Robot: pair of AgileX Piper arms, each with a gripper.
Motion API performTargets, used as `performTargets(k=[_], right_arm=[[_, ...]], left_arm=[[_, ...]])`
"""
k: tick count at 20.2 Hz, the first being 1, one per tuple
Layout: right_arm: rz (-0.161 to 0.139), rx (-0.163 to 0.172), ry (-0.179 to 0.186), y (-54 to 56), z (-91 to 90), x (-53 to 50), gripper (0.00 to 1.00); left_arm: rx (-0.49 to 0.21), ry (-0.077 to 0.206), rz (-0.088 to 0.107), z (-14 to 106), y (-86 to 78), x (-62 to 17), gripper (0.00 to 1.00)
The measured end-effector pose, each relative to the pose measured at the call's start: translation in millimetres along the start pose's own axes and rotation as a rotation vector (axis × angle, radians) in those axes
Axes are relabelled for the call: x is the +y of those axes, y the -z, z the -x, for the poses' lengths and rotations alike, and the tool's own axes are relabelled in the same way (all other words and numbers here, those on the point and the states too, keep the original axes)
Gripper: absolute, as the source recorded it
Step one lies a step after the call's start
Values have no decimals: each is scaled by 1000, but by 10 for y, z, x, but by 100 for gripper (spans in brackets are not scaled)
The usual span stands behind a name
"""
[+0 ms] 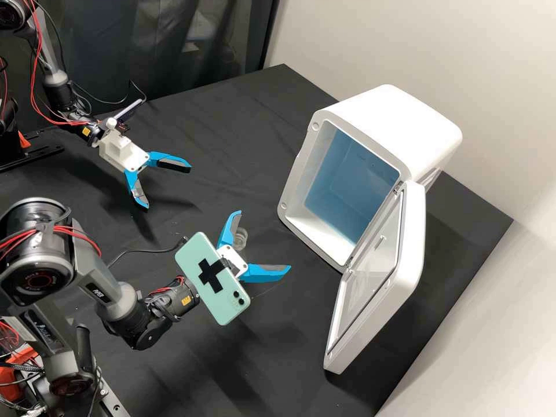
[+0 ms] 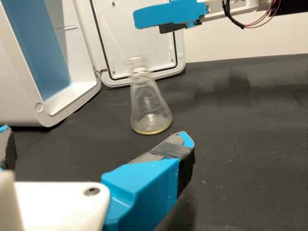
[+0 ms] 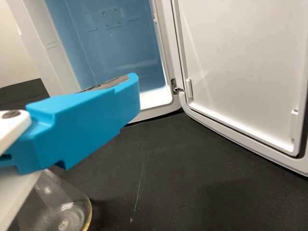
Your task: Place the flask in the incubator
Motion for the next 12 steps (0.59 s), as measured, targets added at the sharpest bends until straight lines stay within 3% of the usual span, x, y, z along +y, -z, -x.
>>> performTargets(k=[2,3,6,9,11,12], right_arm=[[-4,2,-1,4,1,2,100],[-13,14,-6,31,16,10,100],[-1,48,0,107,92,-15,100],[19,76,53,165,142,-140,100],[70,76,119,157,109,-276,100],[85,68,129,143,96,-303,100]], left_arm=[[0,0,0,0,0,0,100],[0,0,0,0,0,0,100],[0,0,2,0,0,0,100],[0,0,2,0,0,0,100],[0,0,4,0,0,0,100],[0,0,4,0,0,0,100]])
